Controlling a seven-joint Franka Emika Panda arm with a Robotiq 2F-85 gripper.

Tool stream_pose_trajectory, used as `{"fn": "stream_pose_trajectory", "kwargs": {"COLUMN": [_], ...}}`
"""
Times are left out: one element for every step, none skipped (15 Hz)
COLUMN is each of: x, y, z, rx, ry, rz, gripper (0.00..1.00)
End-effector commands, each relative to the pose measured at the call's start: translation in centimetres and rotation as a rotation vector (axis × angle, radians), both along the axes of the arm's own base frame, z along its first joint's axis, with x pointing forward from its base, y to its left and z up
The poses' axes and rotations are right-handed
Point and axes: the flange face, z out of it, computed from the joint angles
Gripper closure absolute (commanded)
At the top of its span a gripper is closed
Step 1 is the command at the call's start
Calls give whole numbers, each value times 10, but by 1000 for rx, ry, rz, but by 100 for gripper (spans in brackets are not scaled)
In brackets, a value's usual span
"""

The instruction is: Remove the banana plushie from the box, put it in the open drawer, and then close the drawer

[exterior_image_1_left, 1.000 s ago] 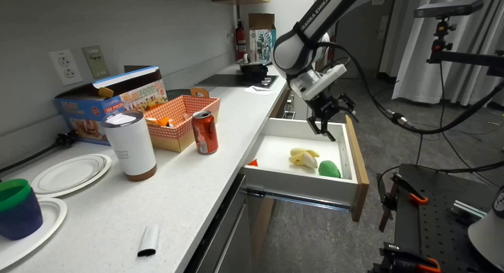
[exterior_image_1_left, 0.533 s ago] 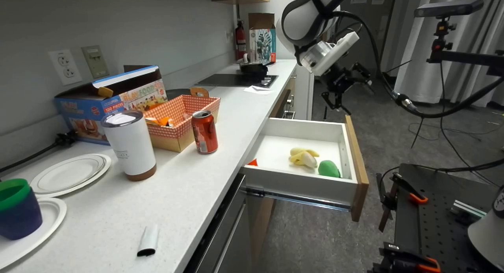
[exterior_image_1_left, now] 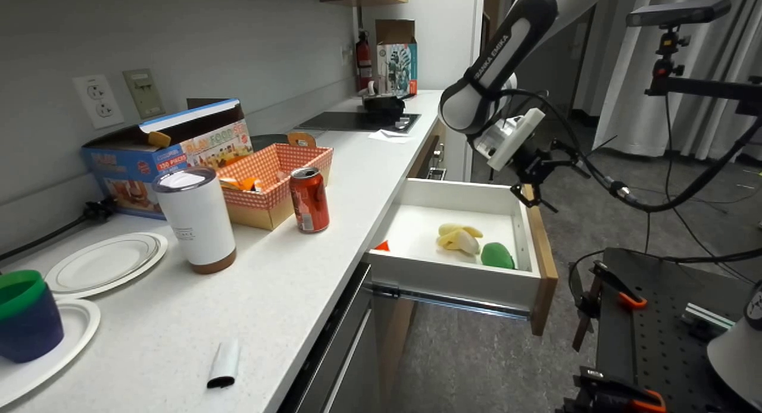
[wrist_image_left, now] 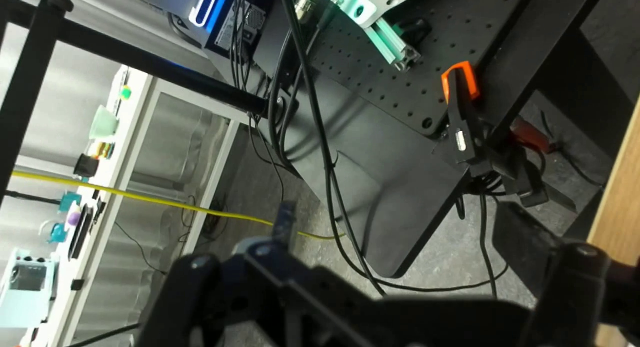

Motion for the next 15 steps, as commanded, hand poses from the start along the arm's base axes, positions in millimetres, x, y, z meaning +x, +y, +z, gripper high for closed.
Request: {"fn": "stream_pose_trajectory", "kwargs": {"x": [4, 4, 4, 3, 6, 9, 13, 17, 24, 29, 36, 45, 53, 64, 73], "y": [-4, -4, -6, -7, -7, -5, -3, -1, 3, 6, 12, 16, 23, 32, 41], "z": [-35, -41, -46, -49, -49, -49, -49, -48, -46, -45, -43, -38, -35, -31, -29], "rx": [-22, -23, -23, -19, -14, -5, 8, 23, 48, 68, 85, 100, 118, 125, 136], "ry": [32, 39, 44, 47, 35, 13, -17, -47, -88, -116, -137, -167, -202, -251, -298], "rz": [-67, -80, -94, -103, -111, -124, -141, -161, -196, -228, -251, -276, -302, -319, -333], "gripper": [0, 0, 0, 0, 0, 0, 0, 0, 0, 0, 0, 0, 0, 0, 0]}}
